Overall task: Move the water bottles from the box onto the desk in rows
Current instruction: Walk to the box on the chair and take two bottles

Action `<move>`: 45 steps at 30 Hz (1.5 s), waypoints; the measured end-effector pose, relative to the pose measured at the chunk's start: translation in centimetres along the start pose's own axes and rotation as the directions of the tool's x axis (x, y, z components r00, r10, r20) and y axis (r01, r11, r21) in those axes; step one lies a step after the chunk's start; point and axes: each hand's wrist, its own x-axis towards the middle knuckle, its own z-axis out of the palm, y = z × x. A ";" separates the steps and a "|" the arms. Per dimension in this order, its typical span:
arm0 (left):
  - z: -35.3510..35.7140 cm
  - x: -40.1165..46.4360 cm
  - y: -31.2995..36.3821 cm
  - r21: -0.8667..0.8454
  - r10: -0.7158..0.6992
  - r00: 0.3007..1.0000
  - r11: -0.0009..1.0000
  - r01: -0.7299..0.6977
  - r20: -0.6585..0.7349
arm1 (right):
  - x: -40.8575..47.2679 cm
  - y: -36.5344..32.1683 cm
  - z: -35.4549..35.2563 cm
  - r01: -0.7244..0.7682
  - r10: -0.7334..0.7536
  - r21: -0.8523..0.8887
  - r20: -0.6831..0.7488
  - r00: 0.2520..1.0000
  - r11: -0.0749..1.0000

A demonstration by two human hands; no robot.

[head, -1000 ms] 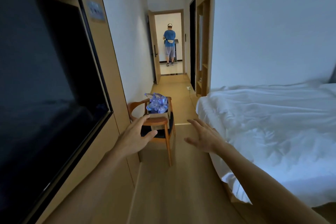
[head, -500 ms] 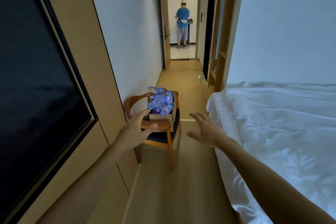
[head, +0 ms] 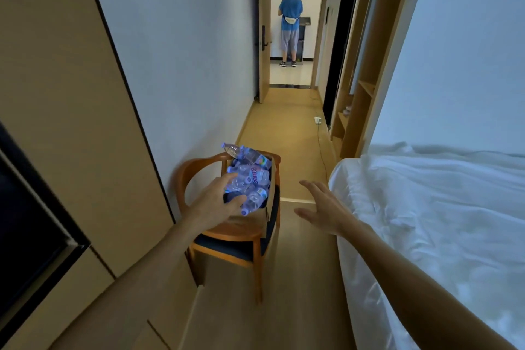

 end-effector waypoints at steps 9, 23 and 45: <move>4.2 14.7 -2.9 0.023 -0.085 0.996 0.996 0.084 0.020 | 15.3 6.4 0.7 0.017 -0.019 0.048 0.046 0.999 0.999; 10.5 28.4 -8.6 -0.030 -0.387 0.913 0.922 0.386 -0.133 | 39.4 13.2 1.7 0.186 -0.221 0.140 0.302 0.927 0.972; 18.6 32.2 -16.5 0.111 -0.683 0.722 0.730 0.674 0.107 | 56.6 7.6 13.1 0.333 -0.340 0.148 0.681 0.649 0.931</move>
